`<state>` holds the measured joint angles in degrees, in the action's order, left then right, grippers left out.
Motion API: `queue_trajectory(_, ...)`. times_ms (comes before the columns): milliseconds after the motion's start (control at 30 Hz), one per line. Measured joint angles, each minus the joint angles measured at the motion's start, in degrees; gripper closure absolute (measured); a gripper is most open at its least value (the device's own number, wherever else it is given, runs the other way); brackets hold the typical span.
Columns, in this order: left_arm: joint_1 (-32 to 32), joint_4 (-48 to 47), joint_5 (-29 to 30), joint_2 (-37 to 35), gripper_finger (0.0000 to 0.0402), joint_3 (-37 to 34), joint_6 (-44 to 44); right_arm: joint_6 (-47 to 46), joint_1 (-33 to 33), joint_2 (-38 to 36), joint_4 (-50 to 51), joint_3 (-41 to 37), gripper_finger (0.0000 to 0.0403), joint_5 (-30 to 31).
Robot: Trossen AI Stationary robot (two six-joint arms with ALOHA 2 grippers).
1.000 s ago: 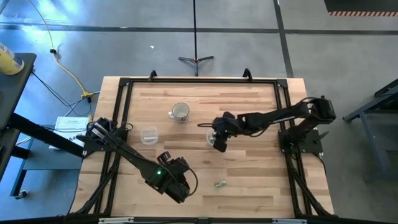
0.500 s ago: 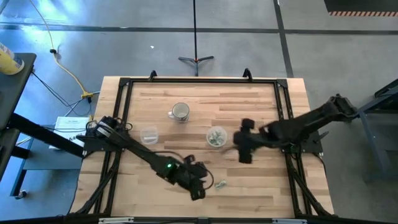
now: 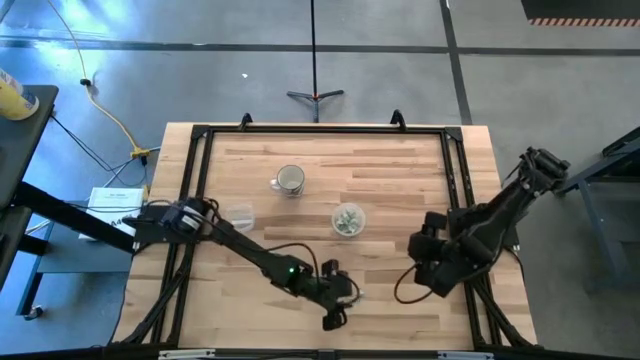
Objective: Pick and place Stevia / Truvia into bins
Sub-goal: Put the green stevia packet into the right transparent container
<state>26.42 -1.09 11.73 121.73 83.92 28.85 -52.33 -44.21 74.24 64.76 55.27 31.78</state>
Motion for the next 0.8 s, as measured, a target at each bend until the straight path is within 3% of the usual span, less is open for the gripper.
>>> queue_trajectory(267,-0.11,-9.1,2.71,7.91,0.0208,11.47,1.72,-9.0,-3.54,-0.01,2.24,-2.18,0.0167,2.53)
queue_trajectory(467,-0.11,-23.25,6.05,11.08,0.0208,18.47,7.42,-12.2,-3.87,-0.01,1.1,-4.75,0.0167,1.04)
queue_trajectory(800,-0.12,-21.51,4.25,13.87,0.0208,19.91,10.36,-12.2,-3.71,0.02,0.32,-4.93,0.0167,3.0)
